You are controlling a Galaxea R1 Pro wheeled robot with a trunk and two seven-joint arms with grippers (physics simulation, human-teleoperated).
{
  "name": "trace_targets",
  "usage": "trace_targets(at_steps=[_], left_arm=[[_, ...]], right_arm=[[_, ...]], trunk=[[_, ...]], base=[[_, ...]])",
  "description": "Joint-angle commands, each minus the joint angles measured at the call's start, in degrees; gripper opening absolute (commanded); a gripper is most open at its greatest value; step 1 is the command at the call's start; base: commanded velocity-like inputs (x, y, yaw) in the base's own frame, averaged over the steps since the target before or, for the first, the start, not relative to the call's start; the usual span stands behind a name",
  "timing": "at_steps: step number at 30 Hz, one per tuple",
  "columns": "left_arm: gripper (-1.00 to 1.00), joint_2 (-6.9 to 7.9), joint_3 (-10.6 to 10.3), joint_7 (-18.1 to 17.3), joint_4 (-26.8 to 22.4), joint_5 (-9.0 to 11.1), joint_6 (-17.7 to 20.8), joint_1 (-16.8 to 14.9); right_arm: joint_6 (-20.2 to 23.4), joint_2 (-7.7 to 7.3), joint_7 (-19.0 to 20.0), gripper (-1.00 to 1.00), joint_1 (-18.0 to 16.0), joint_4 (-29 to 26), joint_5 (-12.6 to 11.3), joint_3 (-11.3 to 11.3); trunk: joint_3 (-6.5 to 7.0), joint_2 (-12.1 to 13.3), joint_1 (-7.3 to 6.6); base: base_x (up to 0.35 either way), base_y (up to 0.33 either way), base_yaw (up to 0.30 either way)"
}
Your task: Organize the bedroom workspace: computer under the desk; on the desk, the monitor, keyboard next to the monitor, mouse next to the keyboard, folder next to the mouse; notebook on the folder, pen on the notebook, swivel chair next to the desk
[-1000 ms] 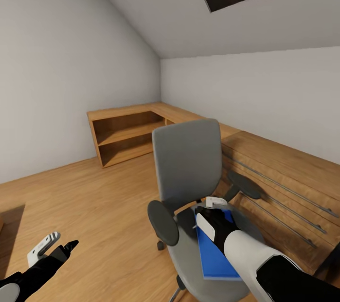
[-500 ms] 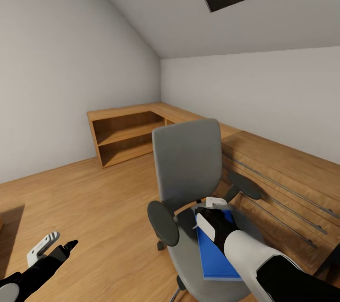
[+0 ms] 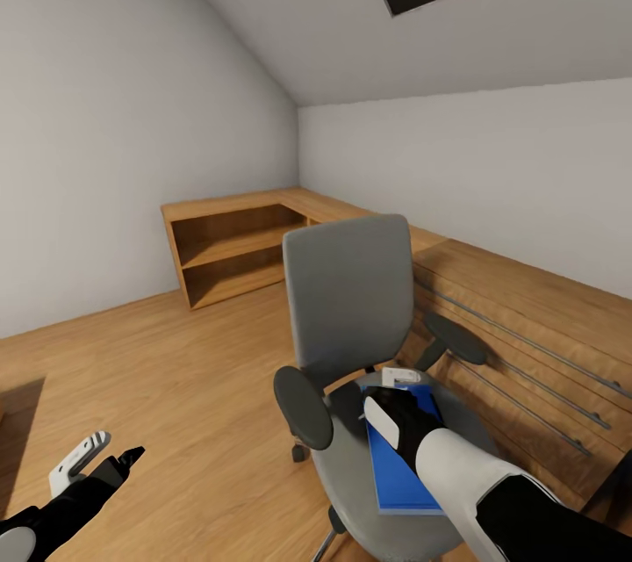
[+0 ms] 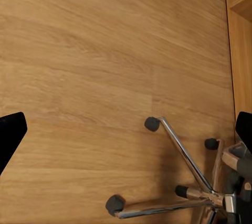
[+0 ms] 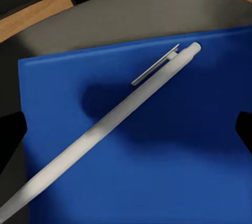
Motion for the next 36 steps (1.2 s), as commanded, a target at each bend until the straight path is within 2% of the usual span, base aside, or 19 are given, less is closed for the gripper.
trace_targets(at_steps=[1, 8, 20, 24, 27, 29, 33, 36], left_arm=[[1.0, 0.01, 0.0, 0.5, -0.1, 0.6, 0.1, 0.0], [1.0, 0.01, 0.0, 0.5, -0.1, 0.6, 0.1, 0.0], [1.0, 0.01, 0.0, 0.4, -0.1, 0.6, 0.2, 0.0], [1.0, -1.28, 1.3, 0.2, -0.4, 0.5, 0.1, -0.1], [1.0, -2.1, 1.3, 0.2, -0.4, 0.5, 0.1, -0.1], [1.0, -2.07, 0.7, 0.2, -0.4, 0.4, 0.0, -0.1], [1.0, -2.02, 0.3, 0.2, -0.4, 0.4, 0.0, -0.1], [1.0, -2.01, 0.2, 0.2, -0.4, 0.4, -0.1, -0.1]], right_arm=[[0.4, 0.01, -0.3, 1.0, -0.1, -0.1, -0.2, 0.5], [0.4, 0.21, -0.4, 1.0, 0.0, -0.4, -0.2, 0.7], [0.5, 0.12, -0.4, 1.0, 0.0, -0.4, -0.2, 0.6], [0.7, -1.18, -0.8, 1.0, -0.1, -0.6, -0.2, 0.4], [0.5, -0.7, -0.9, 1.0, -0.1, -0.4, -0.1, 0.4], [0.4, -0.81, -1.0, 1.0, -0.1, -0.5, -0.1, 0.4], [0.3, -1.94, -1.0, 1.0, -0.1, -0.7, -0.3, 0.3], [0.2, -2.09, -1.0, 1.0, -0.1, -0.7, -0.4, 0.3]], trunk=[[-0.05, 0.0, 0.0], [-0.05, 0.0, 0.0], [-0.05, 0.0, 0.0], [-0.05, 0.0, 0.0], [-0.05, 0.0, 0.0], [-0.05, 0.0, 0.0], [-0.05, 0.0, 0.0], [-0.05, 0.0, 0.0]], base=[[0.0, 0.0, 0.0], [0.0, 0.0, 0.01], [0.0, 0.0, 0.113], [0.0, 0.0, 0.0], [0.0, 0.0, 0.0], [0.0, 0.0, 0.0], [0.0, 0.0, 0.0], [0.0, 0.0, 0.0]])
